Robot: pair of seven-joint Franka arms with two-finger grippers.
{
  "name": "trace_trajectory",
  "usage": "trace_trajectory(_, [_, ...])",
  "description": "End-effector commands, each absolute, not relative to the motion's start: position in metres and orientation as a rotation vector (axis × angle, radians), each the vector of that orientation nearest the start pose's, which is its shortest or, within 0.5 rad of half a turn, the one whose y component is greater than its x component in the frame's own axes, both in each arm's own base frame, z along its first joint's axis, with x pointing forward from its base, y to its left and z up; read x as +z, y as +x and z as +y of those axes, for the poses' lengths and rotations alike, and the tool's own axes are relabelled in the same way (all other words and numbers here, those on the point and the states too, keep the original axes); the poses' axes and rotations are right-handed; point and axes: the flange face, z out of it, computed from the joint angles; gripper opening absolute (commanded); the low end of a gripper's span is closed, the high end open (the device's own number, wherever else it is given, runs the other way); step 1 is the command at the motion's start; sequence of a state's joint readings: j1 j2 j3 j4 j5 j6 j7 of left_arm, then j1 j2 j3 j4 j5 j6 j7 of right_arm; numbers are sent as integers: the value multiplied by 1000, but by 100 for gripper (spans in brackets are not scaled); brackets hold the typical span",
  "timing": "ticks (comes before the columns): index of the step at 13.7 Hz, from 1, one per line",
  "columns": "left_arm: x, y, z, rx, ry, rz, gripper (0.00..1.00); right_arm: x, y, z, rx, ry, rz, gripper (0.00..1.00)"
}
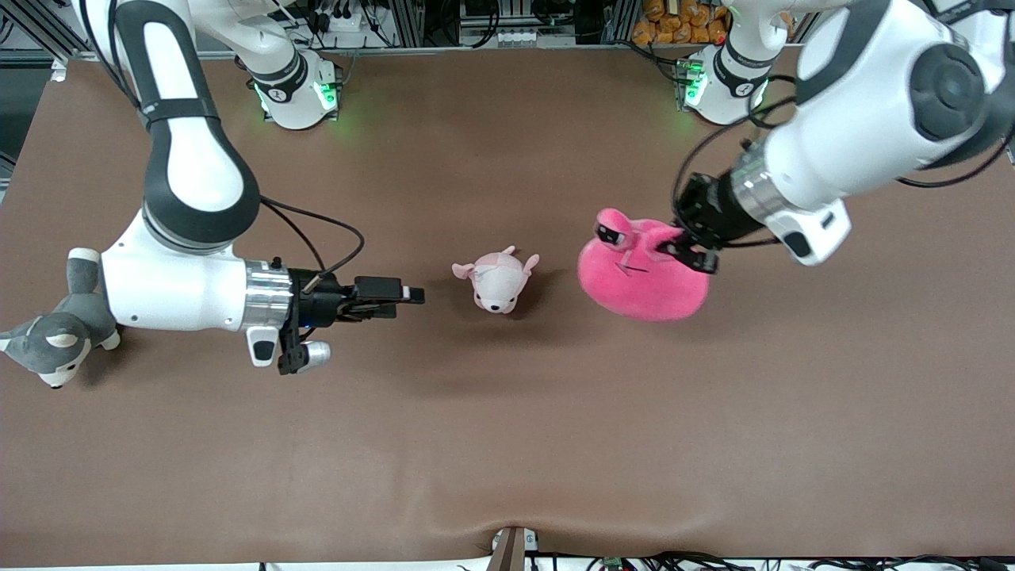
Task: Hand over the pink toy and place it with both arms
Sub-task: 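Grasp the held pink toy with the right gripper beside the left gripper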
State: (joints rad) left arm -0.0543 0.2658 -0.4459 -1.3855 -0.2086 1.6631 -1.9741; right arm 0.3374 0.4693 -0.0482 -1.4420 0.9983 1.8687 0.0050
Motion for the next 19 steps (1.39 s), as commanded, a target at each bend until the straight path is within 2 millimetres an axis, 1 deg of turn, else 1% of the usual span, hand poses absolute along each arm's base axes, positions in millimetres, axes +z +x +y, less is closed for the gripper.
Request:
trace_trajectory(1, [591,547,-328,521,-2359,-2223,0,473,634,300,310,-2210,260,100])
trace_trajectory(2, [594,542,-340,525,-2370,-2223,0,476,628,310,371,-2204,353,100])
trace_trajectory(3, [594,539,-348,534,-2319,-2265,0,478,625,315,430,-2197,459,100])
trace_trajectory(4, [592,538,-352,546,-2239,-2320,0,481,622,317,477,-2186,545,100])
trace_trajectory(5, [592,537,-355,556,-2195,-2357,0,483,618,325,519,-2177,606,100])
trace_trajectory(6, [591,533,-365,574,-2188,-2367,0,485,614,330,553,-2167,673,100])
trace_trajectory(8, [591,527,-377,659,-2138,-2394,0,484,606,344,621,-2155,768,100])
trace_trajectory(9, [588,527,-381,730,-2116,-2388,0,483,602,346,648,-2157,789,100])
trace_trajectory(11, [585,528,-387,840,-2091,-2389,0,483,597,344,657,-2158,794,100])
trace_trajectory(12, [584,530,-389,886,-2079,-2393,0,486,593,344,661,-2159,789,100])
trace_trajectory(13, [585,529,-391,916,-2074,-2397,0,493,588,347,664,-2160,777,100])
trace_trajectory(14, [581,530,-394,935,-2069,-2391,0,503,574,353,686,-2170,746,100])
trace_trajectory(16, [579,526,-403,942,-2076,-2384,0,518,551,343,705,-2171,737,100])
trace_trajectory(18, [575,530,-405,947,-2073,-2398,0,526,539,336,741,-2176,720,100])
trace_trajectory(19, [573,529,-409,948,-2078,-2397,0,527,535,336,763,-2183,706,100])
